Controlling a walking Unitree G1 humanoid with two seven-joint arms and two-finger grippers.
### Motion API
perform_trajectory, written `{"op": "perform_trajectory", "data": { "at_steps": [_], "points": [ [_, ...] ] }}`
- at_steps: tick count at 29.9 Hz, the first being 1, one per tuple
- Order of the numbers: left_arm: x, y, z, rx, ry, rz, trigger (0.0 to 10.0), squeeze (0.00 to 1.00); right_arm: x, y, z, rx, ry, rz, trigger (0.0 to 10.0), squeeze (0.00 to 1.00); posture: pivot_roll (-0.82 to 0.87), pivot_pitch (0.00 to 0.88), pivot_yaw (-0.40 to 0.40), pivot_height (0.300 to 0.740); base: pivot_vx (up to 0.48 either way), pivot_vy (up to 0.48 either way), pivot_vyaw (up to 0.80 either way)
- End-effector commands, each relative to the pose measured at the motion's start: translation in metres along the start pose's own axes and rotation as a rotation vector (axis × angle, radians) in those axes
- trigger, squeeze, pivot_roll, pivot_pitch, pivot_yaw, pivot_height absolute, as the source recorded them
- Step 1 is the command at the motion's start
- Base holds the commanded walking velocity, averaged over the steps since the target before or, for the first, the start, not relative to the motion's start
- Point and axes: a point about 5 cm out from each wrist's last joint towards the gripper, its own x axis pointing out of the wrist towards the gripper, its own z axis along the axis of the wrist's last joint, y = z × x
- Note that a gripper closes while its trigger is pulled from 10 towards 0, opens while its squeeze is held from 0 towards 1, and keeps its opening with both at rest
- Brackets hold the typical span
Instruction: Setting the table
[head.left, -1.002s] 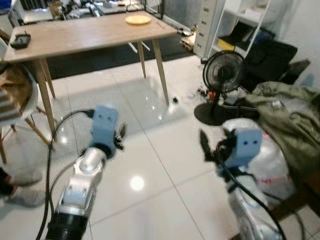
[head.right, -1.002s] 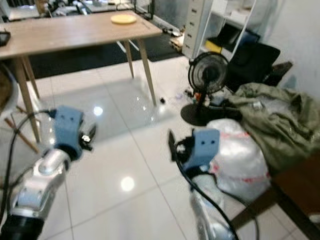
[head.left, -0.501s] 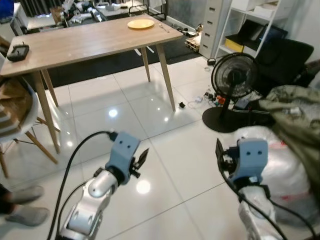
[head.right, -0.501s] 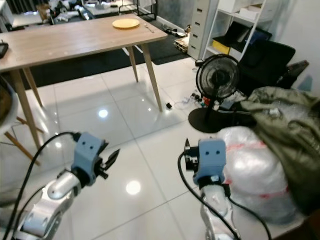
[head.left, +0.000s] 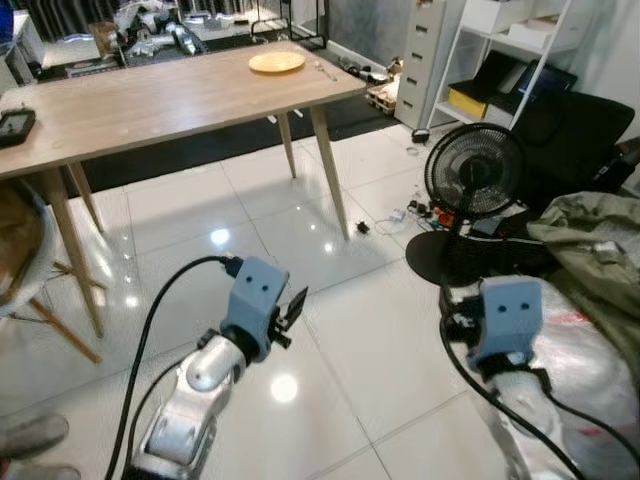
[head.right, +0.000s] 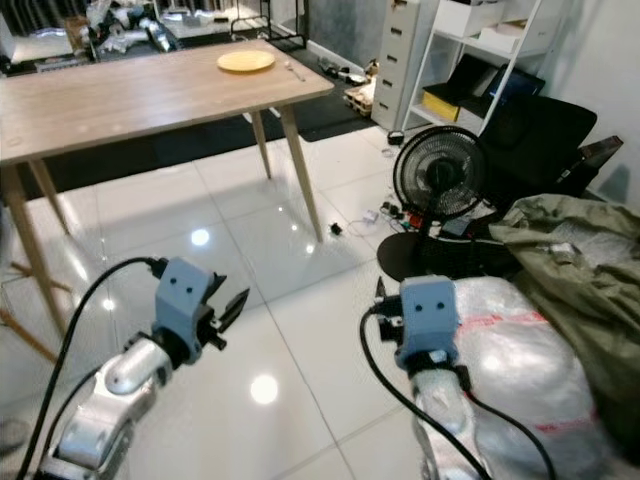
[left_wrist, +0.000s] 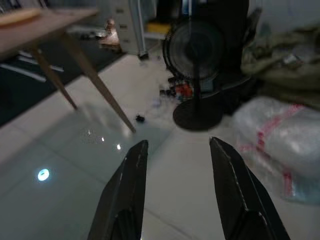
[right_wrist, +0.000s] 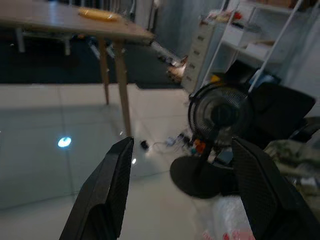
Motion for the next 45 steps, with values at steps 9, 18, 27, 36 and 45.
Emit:
{"op": "perform_trajectory", "data": {
  "at_steps": [9, 18, 27, 36, 45],
  "points": [
    [-0.004, 0.01, -0.01, -0.005, 0.035, 0.059, 10.0, 0.0, 0.002, 0.008, -0.003, 0.056, 0.016, 0.023, 10.0, 0.0, -0.02, 0.107, 0.072, 0.74, 0.48, 0.0, 0.0],
    [-0.002, 0.012, -0.011, -0.012, 0.034, 0.072, 10.0, 0.0, 0.002, 0.011, -0.004, 0.079, 0.018, 0.034, 10.0, 0.0, -0.02, 0.098, 0.069, 0.74, 0.48, 0.0, 0.0],
    [-0.001, 0.013, -0.01, -0.012, 0.029, 0.077, 10.0, 0.0, 0.004, 0.014, -0.004, 0.086, 0.015, 0.043, 10.0, 0.0, -0.02, 0.087, 0.069, 0.74, 0.48, 0.0, 0.0],
    [-0.001, 0.015, -0.01, -0.011, 0.027, 0.082, 10.0, 0.0, 0.006, 0.015, -0.004, 0.093, 0.017, 0.045, 10.0, 0.0, -0.01, 0.084, 0.072, 0.74, 0.48, 0.0, 0.0],
    [-0.001, 0.016, -0.01, -0.011, 0.025, 0.083, 10.0, 0.0, 0.005, 0.016, -0.005, 0.095, 0.021, 0.044, 10.0, 0.0, -0.01, 0.086, 0.072, 0.74, 0.48, 0.0, 0.0]
  ]
}}
